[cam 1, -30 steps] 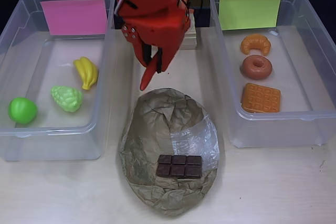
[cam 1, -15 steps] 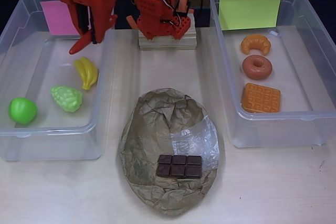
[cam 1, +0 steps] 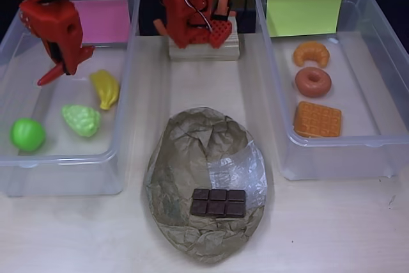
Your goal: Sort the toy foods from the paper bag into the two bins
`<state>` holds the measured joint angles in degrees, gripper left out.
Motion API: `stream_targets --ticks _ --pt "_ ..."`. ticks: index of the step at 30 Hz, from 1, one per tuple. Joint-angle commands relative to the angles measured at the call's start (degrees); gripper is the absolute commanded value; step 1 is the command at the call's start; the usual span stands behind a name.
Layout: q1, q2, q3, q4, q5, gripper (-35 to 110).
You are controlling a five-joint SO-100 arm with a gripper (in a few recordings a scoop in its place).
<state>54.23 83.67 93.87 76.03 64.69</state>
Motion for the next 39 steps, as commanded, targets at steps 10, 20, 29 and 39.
stream_targets --ticks 10,20,29,39 --pt "3.96 -12.74 -5.1 -7.29 -6.5 13" --pt "2.2 -12.74 -8.09 -4.39 -8.88 22" --pt "-5.45 4.57 -4.48 2.72 -8.0 20" --pt "-23.99 26.81 -2.72 1.93 -8.7 15"
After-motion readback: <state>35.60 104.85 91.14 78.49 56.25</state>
